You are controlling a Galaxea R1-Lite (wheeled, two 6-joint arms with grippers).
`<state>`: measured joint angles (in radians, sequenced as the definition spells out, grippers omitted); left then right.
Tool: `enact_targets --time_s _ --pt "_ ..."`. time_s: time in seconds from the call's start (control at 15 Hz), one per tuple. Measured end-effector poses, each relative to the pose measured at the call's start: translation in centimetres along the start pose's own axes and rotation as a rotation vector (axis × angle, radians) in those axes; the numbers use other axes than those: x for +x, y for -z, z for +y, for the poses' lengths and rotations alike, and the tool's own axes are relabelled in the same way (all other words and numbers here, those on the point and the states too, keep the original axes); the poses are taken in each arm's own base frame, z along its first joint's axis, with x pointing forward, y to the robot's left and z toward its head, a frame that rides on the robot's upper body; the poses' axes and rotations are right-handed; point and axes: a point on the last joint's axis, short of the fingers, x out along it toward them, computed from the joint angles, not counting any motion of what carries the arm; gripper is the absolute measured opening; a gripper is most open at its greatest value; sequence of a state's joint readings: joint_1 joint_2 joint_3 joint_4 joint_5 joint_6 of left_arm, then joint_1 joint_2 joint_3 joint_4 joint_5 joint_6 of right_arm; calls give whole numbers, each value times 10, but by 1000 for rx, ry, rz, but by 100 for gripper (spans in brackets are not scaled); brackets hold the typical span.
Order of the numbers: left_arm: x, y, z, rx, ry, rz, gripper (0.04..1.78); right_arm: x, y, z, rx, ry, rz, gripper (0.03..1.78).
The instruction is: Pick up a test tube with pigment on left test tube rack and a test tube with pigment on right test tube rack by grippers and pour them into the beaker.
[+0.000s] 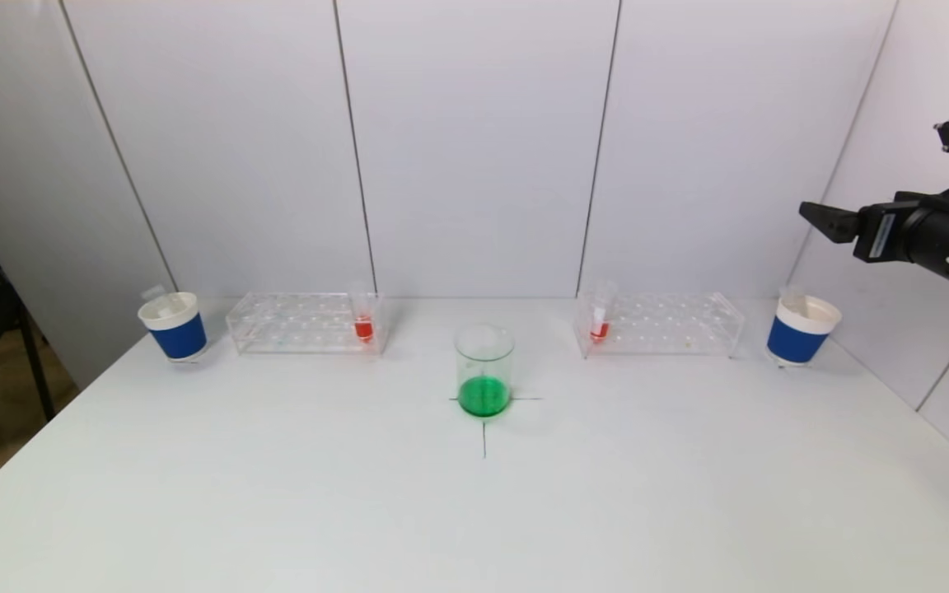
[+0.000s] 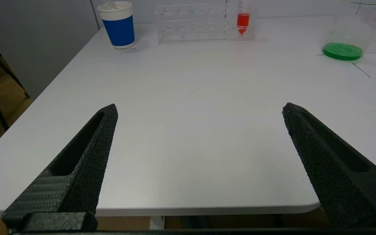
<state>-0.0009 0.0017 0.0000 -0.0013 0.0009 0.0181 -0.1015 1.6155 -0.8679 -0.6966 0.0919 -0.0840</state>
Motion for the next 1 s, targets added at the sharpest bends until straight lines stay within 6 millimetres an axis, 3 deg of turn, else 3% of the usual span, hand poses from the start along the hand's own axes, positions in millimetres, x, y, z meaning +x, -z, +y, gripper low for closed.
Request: enact_targets --time_s 0.2,0.4,1.0 --pt "0 0 0 0 0 0 176 -45 -4 25 -6 31 22 177" --pt "0 0 0 0 0 0 176 -91 0 31 -8 31 28 177" --pt "0 0 0 0 0 0 176 -223 57 31 -4 27 -95 177"
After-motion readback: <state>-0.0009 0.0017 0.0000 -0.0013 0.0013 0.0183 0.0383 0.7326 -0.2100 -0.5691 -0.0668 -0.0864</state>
